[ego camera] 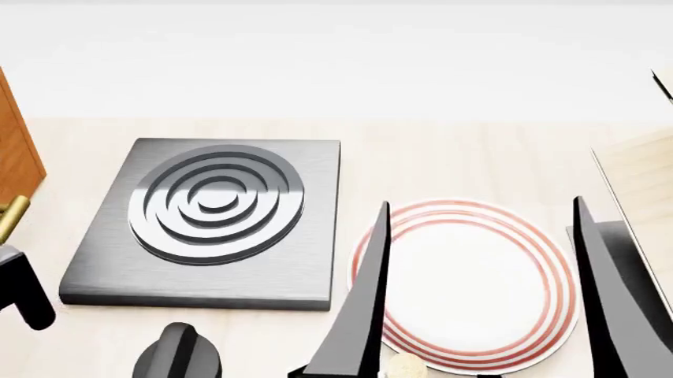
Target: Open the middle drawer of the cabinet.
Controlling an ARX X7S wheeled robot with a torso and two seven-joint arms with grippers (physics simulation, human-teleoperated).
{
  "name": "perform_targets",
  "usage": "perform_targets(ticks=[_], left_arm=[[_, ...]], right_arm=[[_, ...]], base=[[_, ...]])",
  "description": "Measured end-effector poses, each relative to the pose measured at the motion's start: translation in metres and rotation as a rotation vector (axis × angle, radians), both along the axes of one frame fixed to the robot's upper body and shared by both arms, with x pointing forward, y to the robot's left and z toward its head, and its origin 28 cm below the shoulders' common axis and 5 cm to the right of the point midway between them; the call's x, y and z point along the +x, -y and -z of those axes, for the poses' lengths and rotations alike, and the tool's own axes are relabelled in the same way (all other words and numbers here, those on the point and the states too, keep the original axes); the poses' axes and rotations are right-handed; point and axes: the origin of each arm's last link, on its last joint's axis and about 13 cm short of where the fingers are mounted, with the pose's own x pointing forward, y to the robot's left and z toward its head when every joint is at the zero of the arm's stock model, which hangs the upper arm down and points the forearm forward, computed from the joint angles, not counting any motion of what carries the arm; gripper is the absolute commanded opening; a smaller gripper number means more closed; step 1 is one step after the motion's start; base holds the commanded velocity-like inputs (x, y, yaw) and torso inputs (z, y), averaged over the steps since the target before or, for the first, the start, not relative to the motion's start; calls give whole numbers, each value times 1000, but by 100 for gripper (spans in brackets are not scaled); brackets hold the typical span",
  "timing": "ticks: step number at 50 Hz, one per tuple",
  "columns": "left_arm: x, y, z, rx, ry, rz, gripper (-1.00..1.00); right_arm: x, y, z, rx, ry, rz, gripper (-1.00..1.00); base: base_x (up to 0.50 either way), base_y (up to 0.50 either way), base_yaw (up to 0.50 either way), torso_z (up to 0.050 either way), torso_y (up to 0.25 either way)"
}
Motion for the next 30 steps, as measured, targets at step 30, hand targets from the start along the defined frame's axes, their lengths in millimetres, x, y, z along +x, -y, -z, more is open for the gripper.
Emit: perform_targets(ticks=[30], left_arm=[[7,-3,-3,6,27,-22,100]], right_arm=[[0,0,0,-2,-5,-4,100]], base=[[0,0,0,0,0]])
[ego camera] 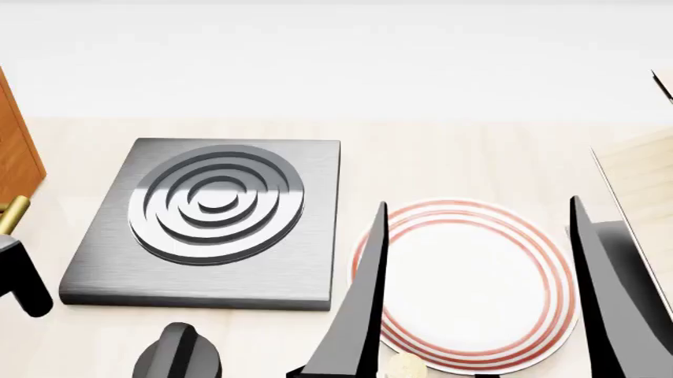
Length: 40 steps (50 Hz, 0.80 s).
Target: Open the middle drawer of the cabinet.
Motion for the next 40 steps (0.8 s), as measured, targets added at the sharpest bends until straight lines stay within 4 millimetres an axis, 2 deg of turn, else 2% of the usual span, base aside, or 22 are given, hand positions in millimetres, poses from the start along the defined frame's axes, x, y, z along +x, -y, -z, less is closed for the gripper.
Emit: perform_targets(ticks=[22,40], left_arm=[[5,1,8,-9,0,8,100],[9,-7,10,-13,5,-30,100]], right_arm=[[0,-1,0,-3,-2,-2,100],[0,-1,1,-8,-4,-4,100]], base=[[0,0,0,0,0],[0,0,0,0,0]])
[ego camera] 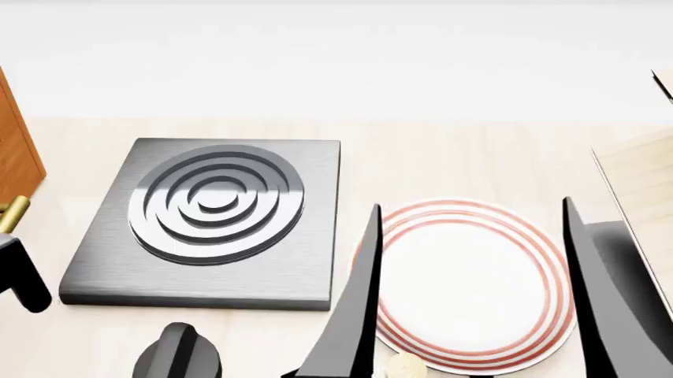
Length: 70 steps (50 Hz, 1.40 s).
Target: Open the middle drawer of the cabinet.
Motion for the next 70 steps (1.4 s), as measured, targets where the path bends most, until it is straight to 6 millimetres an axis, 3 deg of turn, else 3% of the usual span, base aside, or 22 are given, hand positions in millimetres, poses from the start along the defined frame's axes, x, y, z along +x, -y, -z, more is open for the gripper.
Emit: perform_targets(ticks=[29,30,70], left_arm=[[2,-6,-5,9,24,-37,100],[2,-6,-5,9,25,-37,-100],[1,-7,-5,24,35,-29,-100]], right_arm=[[-1,0,1,0,-1,0,100],[-1,0,1,0,-2,0,100],[0,-1,0,-5,-3,-6,100]], base=[[0,0,0,0,0],[0,0,0,0,0],[1,0,0,0,0]])
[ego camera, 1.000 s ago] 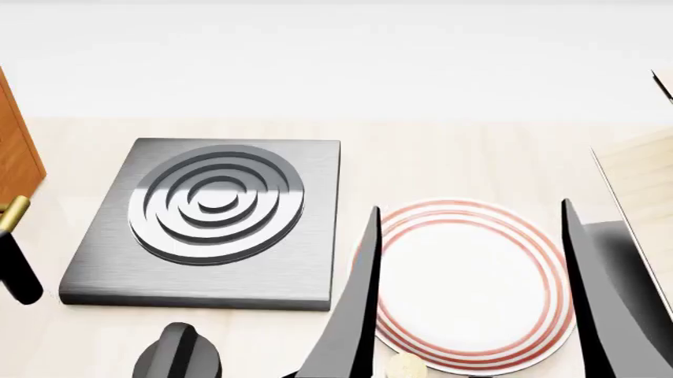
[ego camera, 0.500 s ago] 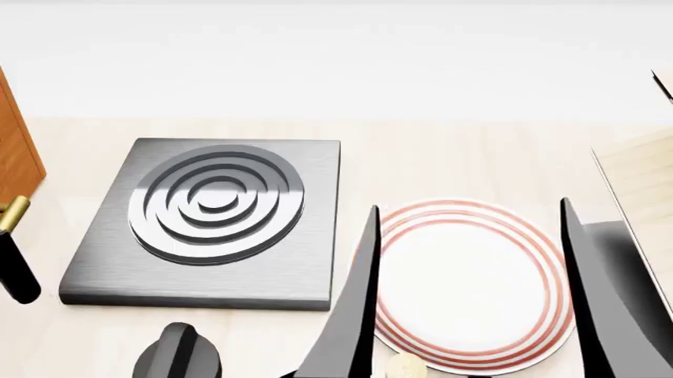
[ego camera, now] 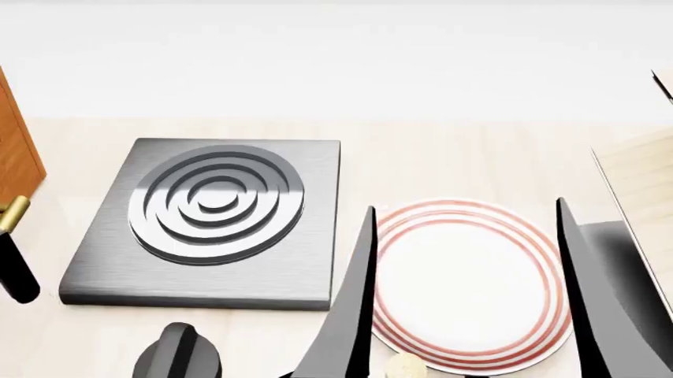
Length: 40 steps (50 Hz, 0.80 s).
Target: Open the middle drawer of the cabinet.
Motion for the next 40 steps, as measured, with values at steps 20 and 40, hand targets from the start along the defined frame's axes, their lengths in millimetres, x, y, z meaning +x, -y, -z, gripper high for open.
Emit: perform_targets(ticks=[20,40], left_arm=[[-1,13,-8,-22,-27,38,-100],[0,30,-13,-37,-51,111,-100]], right_arm=[[0,1,0,0,0,0,100],[1,1,-1,-1,1,-1,100]], base=[[1,0,-2,0,2],[5,0,-6,0,2]])
